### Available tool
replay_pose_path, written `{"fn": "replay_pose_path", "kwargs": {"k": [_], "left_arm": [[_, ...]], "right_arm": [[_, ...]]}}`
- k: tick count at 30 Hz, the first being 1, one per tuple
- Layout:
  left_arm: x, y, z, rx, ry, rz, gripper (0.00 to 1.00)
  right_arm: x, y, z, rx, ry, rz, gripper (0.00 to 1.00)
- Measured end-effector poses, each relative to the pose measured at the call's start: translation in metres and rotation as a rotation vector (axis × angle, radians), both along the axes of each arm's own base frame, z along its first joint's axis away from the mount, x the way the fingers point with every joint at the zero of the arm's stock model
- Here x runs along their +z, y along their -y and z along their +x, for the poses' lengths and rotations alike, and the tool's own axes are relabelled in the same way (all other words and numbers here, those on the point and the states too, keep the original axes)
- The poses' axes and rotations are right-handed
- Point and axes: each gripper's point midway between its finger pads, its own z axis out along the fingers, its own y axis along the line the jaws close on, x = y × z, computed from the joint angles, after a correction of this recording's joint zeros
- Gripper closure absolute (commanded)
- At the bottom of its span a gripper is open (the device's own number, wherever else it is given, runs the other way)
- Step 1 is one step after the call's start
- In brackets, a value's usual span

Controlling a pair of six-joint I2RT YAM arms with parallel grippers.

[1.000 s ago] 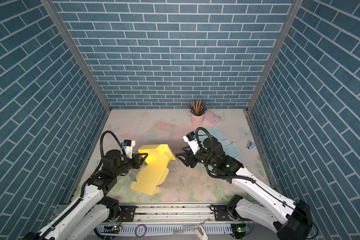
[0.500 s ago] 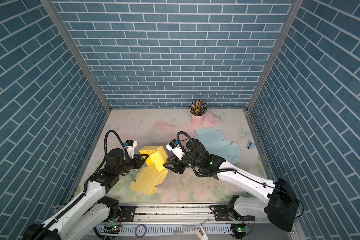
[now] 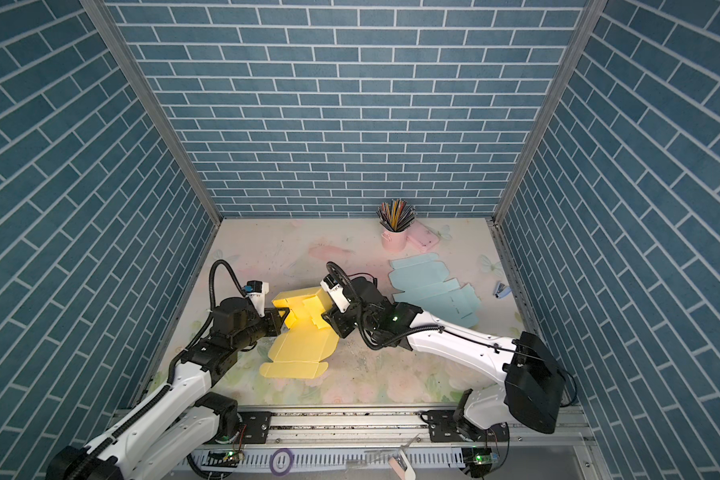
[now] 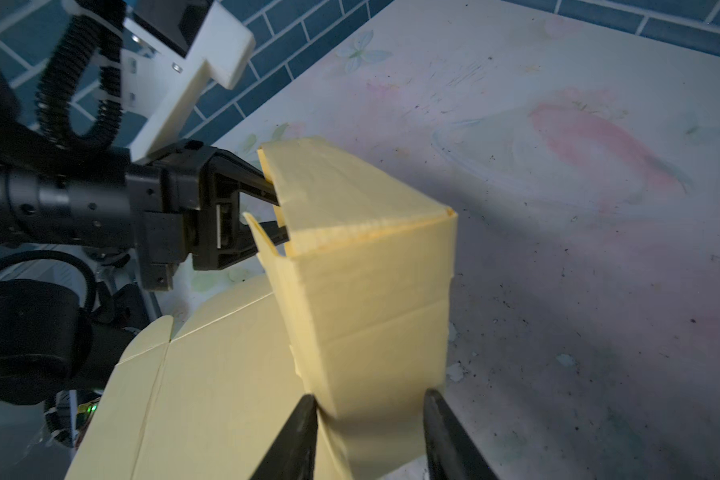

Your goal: Fold the paper box

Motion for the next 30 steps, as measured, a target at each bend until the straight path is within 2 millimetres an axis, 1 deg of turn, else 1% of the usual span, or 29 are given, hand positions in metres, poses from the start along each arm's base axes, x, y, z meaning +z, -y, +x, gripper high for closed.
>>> {"fn": "replay_pose_path", "kwargs": {"k": [5,8,11,16,22,25,30], "left_arm": [[-0.008,-0.011,0.001,0.057,-0.014,0.057,1.00],[-0.010,-0.015,0.001,0.082,-0.013,0.087,1.00],[-0.011,-0.016,0.000,0.100,-0.007,0.119,1.00],[-0.011,-0.016,0.000,0.132,0.005,0.149,1.00],[-0.006,-0.016,-0.001,0.161,0.030,0.154,1.00],[-0.005,-0.018,-0.001,0.181,0.035,0.160,1.00],[-0.009,-0.016,-0.004,0.182,0.031,0.155,1.00]], "right_arm": [[-0.024,-0.008,0.017,-0.119,0.012,-0.105,0.68],[-0.033,-0.011,0.024,-0.181,0.037,-0.159,0.69],[-0.040,-0.013,0.030,-0.233,0.071,-0.217,0.74],[-0.047,-0.014,0.040,-0.306,0.123,-0.307,0.77],[-0.048,-0.014,0.051,-0.382,0.204,-0.406,0.79],[-0.051,-0.017,0.055,-0.406,0.236,-0.443,0.78],[-0.054,-0.015,0.055,-0.429,0.254,-0.470,0.74]]}}
